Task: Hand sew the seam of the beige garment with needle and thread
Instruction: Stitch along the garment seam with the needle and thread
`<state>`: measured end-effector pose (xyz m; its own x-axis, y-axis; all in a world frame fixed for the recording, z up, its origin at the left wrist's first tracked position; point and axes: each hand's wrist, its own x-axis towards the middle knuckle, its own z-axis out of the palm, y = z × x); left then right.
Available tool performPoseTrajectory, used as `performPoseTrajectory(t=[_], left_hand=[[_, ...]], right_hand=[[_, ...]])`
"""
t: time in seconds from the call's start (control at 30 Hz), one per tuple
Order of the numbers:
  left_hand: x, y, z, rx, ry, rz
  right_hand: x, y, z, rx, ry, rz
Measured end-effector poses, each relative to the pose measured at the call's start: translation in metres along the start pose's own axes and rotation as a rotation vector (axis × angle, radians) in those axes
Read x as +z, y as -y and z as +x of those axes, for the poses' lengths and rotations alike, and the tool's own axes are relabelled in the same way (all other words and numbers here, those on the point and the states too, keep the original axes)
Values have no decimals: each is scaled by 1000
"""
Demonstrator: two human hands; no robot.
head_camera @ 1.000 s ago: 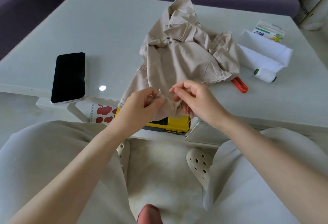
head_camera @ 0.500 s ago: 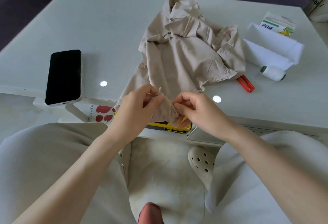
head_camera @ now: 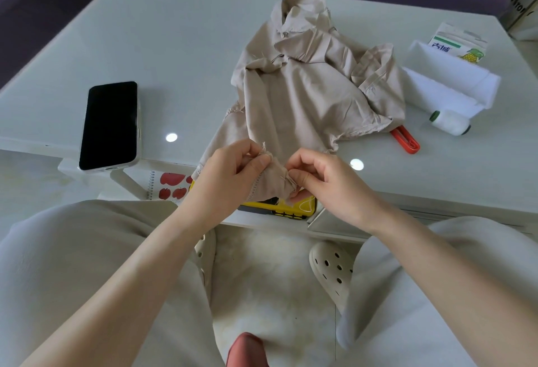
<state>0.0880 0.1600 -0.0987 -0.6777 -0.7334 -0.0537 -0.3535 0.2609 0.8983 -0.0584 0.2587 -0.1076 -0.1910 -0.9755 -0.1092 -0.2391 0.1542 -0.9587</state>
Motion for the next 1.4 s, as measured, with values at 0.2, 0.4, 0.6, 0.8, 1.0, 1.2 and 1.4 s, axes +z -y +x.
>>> performPoseTrajectory(t=[0.2,0.4,0.6,0.8,1.0,1.2,1.4], left_hand=[[0,1,2,-17,20,-36],[-1,1,3,-34,15,-56],[0,1,3,-36,1,-62],[0,0,4,-19,-9,-47],[5,0,2,-13,11,-56],[8,-1,1,-8,47,-72],[6,2,0,-27,101,-107]], right_hand=[[0,2,-1,-15,3,24],[0,1,-1,-14,13,18],[0,1,-1,-13,7,38],[2,2,-1,-13,-15,80],[5,5,-3,-40,-29,124],[8,8,-6,-47,-8,192],[12,7,-5,-14,-2,194]])
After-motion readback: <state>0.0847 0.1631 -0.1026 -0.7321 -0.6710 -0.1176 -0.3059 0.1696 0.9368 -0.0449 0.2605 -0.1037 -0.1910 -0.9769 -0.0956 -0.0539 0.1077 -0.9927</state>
